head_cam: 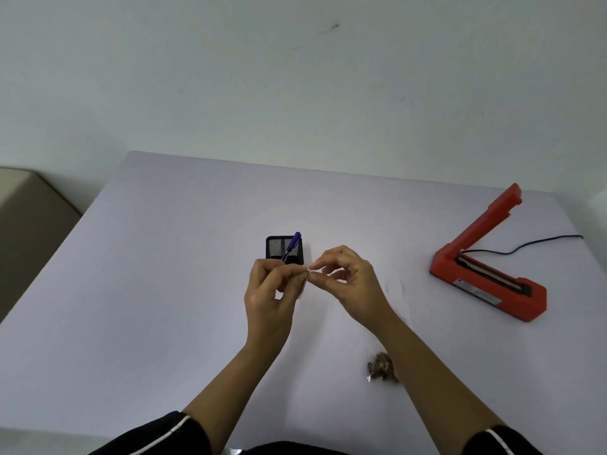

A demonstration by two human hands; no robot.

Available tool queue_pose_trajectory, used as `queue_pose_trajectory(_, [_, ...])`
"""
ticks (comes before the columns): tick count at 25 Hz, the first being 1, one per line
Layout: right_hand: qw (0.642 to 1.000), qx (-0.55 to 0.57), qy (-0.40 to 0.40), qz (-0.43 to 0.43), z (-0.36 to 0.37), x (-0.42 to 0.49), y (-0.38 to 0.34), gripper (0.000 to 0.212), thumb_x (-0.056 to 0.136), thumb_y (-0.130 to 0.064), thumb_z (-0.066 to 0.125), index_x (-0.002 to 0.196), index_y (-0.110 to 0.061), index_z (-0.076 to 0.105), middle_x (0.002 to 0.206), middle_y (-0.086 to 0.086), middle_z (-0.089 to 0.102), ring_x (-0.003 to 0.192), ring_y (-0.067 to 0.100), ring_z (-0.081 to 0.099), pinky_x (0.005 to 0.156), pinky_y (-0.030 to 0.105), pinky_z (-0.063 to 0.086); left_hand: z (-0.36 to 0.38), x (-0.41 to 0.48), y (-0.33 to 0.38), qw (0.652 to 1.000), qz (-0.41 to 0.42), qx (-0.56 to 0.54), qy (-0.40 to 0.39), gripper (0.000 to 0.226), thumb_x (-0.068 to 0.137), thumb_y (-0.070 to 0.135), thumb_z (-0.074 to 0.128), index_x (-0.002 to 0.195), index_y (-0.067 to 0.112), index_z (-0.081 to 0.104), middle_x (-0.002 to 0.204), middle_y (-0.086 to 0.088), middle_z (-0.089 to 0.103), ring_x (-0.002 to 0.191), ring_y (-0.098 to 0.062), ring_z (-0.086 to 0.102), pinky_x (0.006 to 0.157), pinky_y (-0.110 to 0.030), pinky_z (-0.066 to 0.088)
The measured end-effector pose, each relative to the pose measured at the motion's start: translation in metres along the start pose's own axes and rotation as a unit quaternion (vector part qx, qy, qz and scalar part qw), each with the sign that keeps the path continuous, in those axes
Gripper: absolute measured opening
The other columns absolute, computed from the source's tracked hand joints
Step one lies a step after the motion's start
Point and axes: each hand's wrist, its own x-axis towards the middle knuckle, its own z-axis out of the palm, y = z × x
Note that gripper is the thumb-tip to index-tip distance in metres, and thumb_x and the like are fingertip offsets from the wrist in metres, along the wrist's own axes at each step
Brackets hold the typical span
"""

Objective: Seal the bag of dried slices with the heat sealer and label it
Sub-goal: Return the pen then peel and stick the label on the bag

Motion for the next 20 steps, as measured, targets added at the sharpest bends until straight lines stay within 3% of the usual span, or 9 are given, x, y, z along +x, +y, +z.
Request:
queue_pose_trajectory(3, [1.000,0.002,0.010,0.000,-0.002,0.002,0.006,0.016,0.075,-0.014,0.076,0.074,-0.029,0.071,0.082,-0.015,0.067,0.080,0.011,0.064,0.075,0.030,0.053,-0.001,0.000,-0.005,1.000,-0.016,0.014,0.007,0.007,0.081,0.005,0.066,0.086,0.007,0.071,0.090,0.015,0.047,0.082,0.004,0.052,0.063,-0.004,0.041])
queue_pose_trajectory(7, [0.995,0.023,0.046,0.088,-0.006,0.004,0.032,0.012,0.076,-0.012,0.076,0.072,-0.021,0.070,0.075,-0.004,0.072,0.073,0.011,0.067,0.076,0.028,0.054,-0.016,0.005,-0.024,0.983,-0.181,-0.023,0.022,0.022,0.086,0.007,0.065,0.080,0.029,0.064,0.091,0.009,0.057,0.078,-0.002,0.056,0.063,-0.009,0.042])
queue_pose_trajectory(12, [0.973,-0.093,0.008,0.212,0.019,0.008,0.092,0.009,0.079,-0.021,0.074,0.085,-0.018,0.068,0.076,0.001,0.069,0.064,0.010,0.064,0.058,0.015,0.046,-0.044,-0.010,-0.055,0.936,-0.351,-0.005,0.025,0.014,0.088,0.018,0.062,0.081,0.030,0.064,0.087,0.004,0.068,0.079,-0.013,0.060,0.067,-0.018,0.045])
queue_pose_trajectory(16, [0.940,-0.199,-0.049,0.272,0.053,0.015,0.138,0.012,0.079,-0.025,0.072,0.088,-0.021,0.066,0.084,-0.002,0.068,0.080,0.017,0.065,0.071,0.029,0.054,-0.060,-0.028,-0.068,0.909,-0.415,0.036,0.013,0.004,0.086,0.020,0.064,0.085,0.022,0.067,0.087,0.005,0.069,0.080,-0.011,0.061,0.067,-0.019,0.044])
queue_pose_trajectory(20, [0.918,-0.301,-0.043,0.253,0.072,0.013,0.155,0.015,0.080,-0.023,0.066,0.094,-0.018,0.065,0.096,-0.002,0.069,0.090,0.019,0.063,0.072,0.026,0.048,-0.073,-0.044,-0.075,0.896,-0.440,0.053,0.000,0.004,0.085,0.020,0.066,0.082,0.021,0.069,0.078,0.001,0.069,0.072,-0.013,0.059,0.071,-0.028,0.046])
